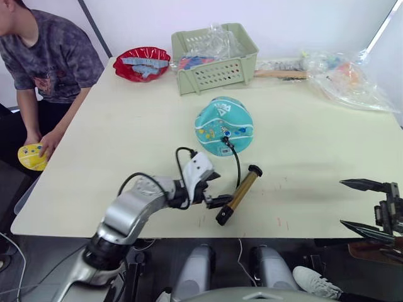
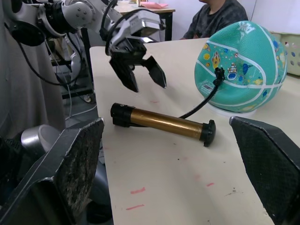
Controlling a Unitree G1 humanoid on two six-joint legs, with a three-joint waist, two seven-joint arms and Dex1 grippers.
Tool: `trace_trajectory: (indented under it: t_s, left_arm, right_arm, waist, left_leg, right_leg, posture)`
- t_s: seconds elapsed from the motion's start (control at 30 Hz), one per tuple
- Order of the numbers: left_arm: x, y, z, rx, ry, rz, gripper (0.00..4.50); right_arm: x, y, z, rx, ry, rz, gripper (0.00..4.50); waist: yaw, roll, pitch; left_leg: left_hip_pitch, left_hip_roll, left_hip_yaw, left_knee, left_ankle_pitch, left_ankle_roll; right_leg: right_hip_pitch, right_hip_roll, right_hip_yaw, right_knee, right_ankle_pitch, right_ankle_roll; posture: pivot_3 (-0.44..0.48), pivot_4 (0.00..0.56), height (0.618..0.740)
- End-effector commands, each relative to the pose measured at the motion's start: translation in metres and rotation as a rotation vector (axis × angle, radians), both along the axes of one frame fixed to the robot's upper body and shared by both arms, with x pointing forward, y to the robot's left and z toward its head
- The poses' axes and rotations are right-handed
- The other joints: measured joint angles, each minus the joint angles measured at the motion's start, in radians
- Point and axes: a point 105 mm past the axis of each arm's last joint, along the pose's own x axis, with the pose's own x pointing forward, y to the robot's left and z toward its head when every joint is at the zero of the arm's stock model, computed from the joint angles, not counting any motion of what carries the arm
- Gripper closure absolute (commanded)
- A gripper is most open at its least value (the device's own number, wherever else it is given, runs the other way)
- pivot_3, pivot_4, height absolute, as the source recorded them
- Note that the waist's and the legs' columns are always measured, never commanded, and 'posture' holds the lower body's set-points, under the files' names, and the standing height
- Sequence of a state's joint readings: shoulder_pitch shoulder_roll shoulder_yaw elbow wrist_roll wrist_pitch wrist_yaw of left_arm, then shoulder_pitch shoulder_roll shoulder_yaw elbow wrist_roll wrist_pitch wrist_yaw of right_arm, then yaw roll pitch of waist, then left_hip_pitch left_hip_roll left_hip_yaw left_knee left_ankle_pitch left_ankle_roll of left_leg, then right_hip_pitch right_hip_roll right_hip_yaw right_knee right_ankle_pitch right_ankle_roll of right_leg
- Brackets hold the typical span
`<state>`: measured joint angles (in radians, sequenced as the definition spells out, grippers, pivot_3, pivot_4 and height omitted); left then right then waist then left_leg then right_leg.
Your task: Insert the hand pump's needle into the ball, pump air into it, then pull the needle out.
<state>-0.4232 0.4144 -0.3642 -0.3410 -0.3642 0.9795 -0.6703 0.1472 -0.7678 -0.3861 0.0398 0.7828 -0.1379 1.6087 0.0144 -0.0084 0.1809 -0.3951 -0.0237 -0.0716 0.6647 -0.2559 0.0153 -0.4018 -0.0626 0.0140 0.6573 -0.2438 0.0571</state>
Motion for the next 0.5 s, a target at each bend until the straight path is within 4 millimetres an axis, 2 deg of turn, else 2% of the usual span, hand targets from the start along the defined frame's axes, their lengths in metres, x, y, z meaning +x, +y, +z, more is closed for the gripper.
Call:
trace_trajectory:
  t_s: [0.03, 0.17, 0.5]
  left_arm:
    - [0.007, -0.008, -0.008, 0.075, 0.006, 0.030, 0.03]
    - [0.011, -0.012, -0.018, 0.156, 0.001, 0.044, 0.03]
    - [0.000, -0.009, -0.032, 0.252, 0.010, 0.042, 0.03]
  right_arm:
    - [0.000, 0.001, 0.001, -0.011, -0.027, 0.009, 0.00]
    - [0.002, 0.003, 0.001, -0.011, -0.040, 0.016, 0.00]
    - [0.001, 0.005, 0.000, -0.010, -0.051, 0.019, 0.00]
  waist:
    - [-0.004, 0.000, 0.000]
    - [-0.013, 0.000, 0.000]
    - [-0.014, 0.000, 0.000]
  left_leg:
    - [0.000, 0.000, 0.000, 0.001, 0.000, 0.000]
    - [0.001, 0.000, 0.000, 0.003, 0.000, 0.000]
    - [0.001, 0.000, 0.000, 0.004, 0.000, 0.000]
  right_leg:
    - [0.000, 0.000, 0.000, 0.001, 0.000, 0.000]
    - [0.000, 0.001, 0.001, 0.004, 0.000, 0.000]
    - [0.000, 0.001, 0.001, 0.004, 0.000, 0.000]
  posture:
    - [0.000, 0.150, 0.740]
    - [0.000, 0.150, 0.740]
    - [0.000, 0.150, 0.740]
